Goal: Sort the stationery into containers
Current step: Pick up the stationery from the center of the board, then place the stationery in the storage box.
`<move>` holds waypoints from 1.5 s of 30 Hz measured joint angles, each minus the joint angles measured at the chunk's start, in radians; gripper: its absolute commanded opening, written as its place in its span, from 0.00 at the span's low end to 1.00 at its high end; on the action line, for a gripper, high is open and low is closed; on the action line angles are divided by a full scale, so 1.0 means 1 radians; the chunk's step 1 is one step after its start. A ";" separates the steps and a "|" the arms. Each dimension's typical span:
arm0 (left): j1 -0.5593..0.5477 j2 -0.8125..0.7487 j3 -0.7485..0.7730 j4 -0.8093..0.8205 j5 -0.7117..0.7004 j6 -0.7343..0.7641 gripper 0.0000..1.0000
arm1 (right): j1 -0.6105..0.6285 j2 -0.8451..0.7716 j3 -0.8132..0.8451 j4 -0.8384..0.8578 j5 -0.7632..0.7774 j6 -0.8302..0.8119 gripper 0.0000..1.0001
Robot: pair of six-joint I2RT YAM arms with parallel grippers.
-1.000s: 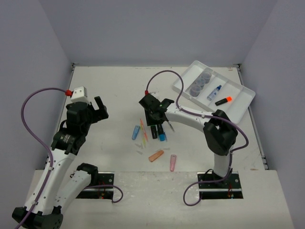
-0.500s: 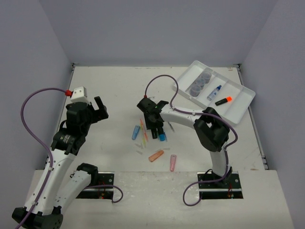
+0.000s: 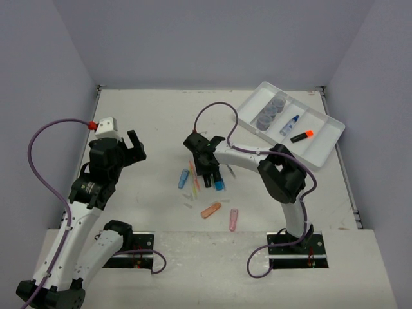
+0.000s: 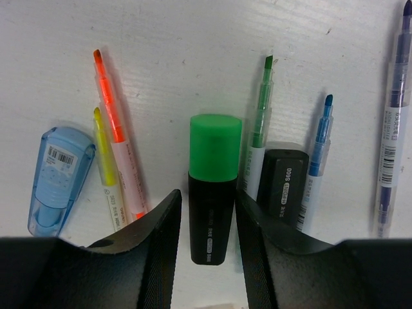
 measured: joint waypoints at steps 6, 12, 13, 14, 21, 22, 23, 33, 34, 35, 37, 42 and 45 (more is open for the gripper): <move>0.000 -0.006 0.000 0.000 0.000 0.000 1.00 | 0.004 0.023 0.011 -0.002 -0.001 0.001 0.39; 0.000 -0.009 0.000 0.000 0.000 0.000 1.00 | 0.007 0.033 0.023 -0.009 -0.001 0.006 0.27; 0.000 -0.011 0.000 0.000 0.000 0.000 1.00 | 0.007 0.035 0.028 -0.011 -0.001 0.007 0.21; 0.000 -0.012 0.000 0.000 0.000 0.000 1.00 | 0.007 0.035 0.030 -0.012 -0.001 0.008 0.15; 0.000 -0.015 0.000 0.000 0.000 0.000 1.00 | 0.007 0.030 0.035 -0.015 -0.006 0.004 0.01; 0.000 -0.015 0.000 0.000 0.000 0.000 1.00 | 0.007 0.023 0.040 -0.017 -0.007 0.001 0.01; 0.000 -0.015 0.000 0.000 0.000 0.000 1.00 | 0.003 0.010 0.042 -0.017 -0.009 -0.003 0.01; 0.000 -0.023 0.000 0.000 0.000 0.000 1.00 | -0.354 -0.437 -0.036 0.037 -0.045 -0.075 0.01; 0.000 -0.024 0.000 0.000 0.000 0.000 1.00 | -0.441 -0.475 -0.058 0.043 -0.034 -0.081 0.00; 0.000 -0.025 0.000 0.000 0.000 0.000 1.00 | -0.528 -0.502 -0.077 0.051 -0.023 -0.087 0.00; 0.000 -0.027 0.000 0.000 0.000 0.000 1.00 | -0.693 -0.517 -0.100 0.066 -0.005 -0.095 0.00; 0.000 -0.035 0.000 0.001 0.006 0.000 1.00 | -0.945 -0.403 -0.080 0.075 0.026 -0.101 0.00; 0.000 -0.035 0.000 0.000 0.012 0.000 1.00 | -1.001 -0.309 -0.039 0.069 0.029 -0.105 0.02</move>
